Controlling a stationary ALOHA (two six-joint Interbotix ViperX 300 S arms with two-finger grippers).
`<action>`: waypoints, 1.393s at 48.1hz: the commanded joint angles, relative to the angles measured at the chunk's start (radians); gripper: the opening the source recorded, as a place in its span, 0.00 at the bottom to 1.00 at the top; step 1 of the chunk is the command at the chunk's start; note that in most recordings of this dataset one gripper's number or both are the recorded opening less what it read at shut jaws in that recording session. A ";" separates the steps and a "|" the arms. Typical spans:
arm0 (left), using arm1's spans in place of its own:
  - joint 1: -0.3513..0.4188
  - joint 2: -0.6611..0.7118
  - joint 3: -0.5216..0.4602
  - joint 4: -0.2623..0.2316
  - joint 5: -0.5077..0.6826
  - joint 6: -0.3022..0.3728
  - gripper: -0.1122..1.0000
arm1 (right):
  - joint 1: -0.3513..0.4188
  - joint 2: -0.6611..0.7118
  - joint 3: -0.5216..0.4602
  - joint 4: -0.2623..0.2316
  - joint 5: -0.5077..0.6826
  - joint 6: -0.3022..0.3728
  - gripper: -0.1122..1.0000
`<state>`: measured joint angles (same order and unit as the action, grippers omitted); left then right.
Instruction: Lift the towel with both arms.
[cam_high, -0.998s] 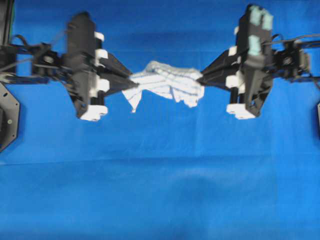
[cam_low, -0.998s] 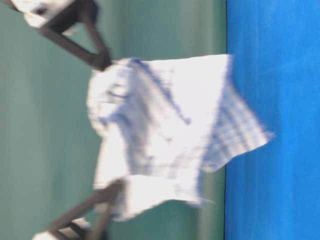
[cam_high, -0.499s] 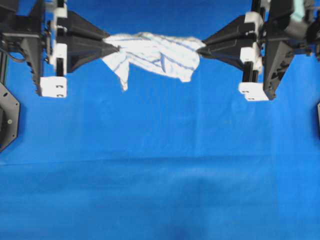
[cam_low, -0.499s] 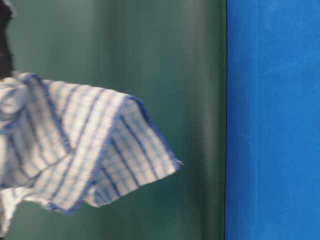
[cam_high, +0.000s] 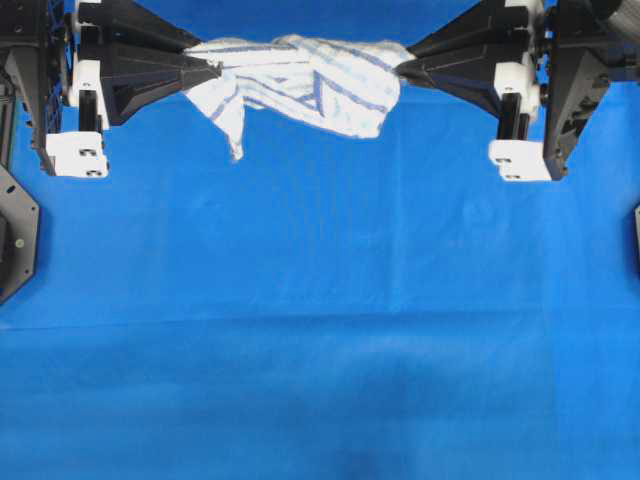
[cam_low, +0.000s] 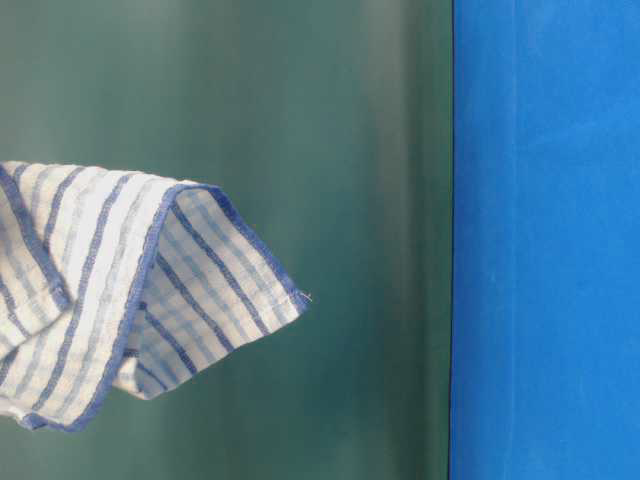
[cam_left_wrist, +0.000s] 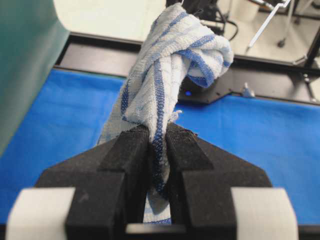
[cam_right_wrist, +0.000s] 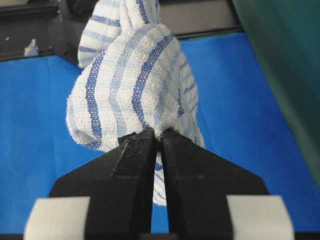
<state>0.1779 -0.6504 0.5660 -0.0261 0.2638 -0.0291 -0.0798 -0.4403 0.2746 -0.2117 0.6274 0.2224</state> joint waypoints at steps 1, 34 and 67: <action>0.014 -0.034 -0.028 0.002 -0.003 0.002 0.15 | -0.008 -0.032 -0.012 -0.006 0.028 -0.005 0.15; 0.000 -0.034 -0.025 0.003 -0.043 0.020 0.90 | -0.026 -0.032 -0.006 -0.020 0.017 -0.012 0.70; -0.037 0.196 0.110 0.003 -0.281 0.025 0.92 | -0.026 -0.037 0.324 -0.020 -0.077 0.087 0.69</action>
<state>0.1427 -0.4939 0.6780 -0.0245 0.0276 -0.0061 -0.1074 -0.4617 0.5584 -0.2316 0.5937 0.2915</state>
